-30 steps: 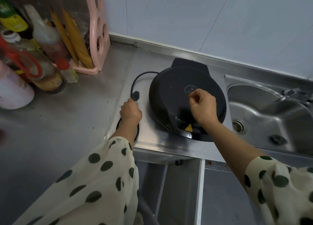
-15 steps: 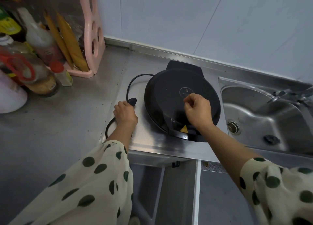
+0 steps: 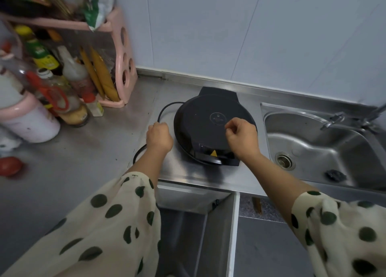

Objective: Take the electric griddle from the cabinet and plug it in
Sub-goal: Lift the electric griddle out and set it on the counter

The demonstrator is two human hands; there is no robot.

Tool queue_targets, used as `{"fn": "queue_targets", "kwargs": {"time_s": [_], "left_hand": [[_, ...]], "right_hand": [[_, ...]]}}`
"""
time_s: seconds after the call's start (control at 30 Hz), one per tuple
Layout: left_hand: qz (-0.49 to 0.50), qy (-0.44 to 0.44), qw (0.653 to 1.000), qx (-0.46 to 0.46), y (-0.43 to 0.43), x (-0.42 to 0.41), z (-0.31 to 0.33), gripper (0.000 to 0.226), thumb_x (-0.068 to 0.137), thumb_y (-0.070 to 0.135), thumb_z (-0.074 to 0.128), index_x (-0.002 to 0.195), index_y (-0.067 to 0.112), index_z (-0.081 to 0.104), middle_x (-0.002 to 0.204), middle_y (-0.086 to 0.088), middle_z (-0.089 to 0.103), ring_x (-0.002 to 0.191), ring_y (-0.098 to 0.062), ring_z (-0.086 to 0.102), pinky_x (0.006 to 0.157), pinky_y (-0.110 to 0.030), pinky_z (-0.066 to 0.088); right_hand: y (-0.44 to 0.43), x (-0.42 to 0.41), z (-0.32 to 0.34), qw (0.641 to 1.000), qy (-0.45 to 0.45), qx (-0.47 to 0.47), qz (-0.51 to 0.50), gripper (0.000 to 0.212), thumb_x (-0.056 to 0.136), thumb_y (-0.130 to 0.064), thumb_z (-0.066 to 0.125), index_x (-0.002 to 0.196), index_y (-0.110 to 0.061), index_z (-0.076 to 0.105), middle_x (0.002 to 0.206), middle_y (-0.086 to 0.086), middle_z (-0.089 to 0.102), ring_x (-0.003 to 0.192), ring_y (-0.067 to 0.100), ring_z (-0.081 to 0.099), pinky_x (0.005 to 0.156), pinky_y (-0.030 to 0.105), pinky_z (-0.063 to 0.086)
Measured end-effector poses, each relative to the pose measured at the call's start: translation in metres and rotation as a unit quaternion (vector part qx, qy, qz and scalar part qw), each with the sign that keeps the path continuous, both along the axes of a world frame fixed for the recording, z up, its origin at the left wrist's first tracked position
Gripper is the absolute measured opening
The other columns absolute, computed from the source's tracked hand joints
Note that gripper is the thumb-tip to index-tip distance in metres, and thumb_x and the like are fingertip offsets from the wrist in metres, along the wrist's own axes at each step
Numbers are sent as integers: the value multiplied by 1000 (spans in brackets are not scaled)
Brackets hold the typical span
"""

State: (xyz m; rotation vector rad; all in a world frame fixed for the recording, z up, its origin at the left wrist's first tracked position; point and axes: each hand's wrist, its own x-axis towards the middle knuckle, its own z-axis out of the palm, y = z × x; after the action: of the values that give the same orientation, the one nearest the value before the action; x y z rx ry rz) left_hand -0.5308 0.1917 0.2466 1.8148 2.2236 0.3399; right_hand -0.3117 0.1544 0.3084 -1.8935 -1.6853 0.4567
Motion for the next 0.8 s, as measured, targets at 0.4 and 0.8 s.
{"fn": "queue_targets", "kwargs": {"time_s": [0.4, 0.8], "left_hand": [[13, -36, 995, 93, -100, 96, 75, 24, 93, 15, 47, 98, 8, 69, 100, -14, 70, 93, -34, 64, 75, -38, 53], [-68, -37, 989, 127, -186, 200, 123, 23, 94, 18, 46, 99, 13, 68, 103, -8, 71, 94, -30, 64, 79, -39, 54]], "right_hand": [[-74, 84, 33, 998, 17, 41, 53, 17, 84, -9, 51, 86, -13, 68, 84, 3, 69, 77, 20, 61, 70, 26, 48], [-153, 166, 53, 998, 41, 41, 18, 14, 84, -12, 53, 85, -13, 67, 83, 2, 69, 76, 21, 62, 69, 28, 50]]}}
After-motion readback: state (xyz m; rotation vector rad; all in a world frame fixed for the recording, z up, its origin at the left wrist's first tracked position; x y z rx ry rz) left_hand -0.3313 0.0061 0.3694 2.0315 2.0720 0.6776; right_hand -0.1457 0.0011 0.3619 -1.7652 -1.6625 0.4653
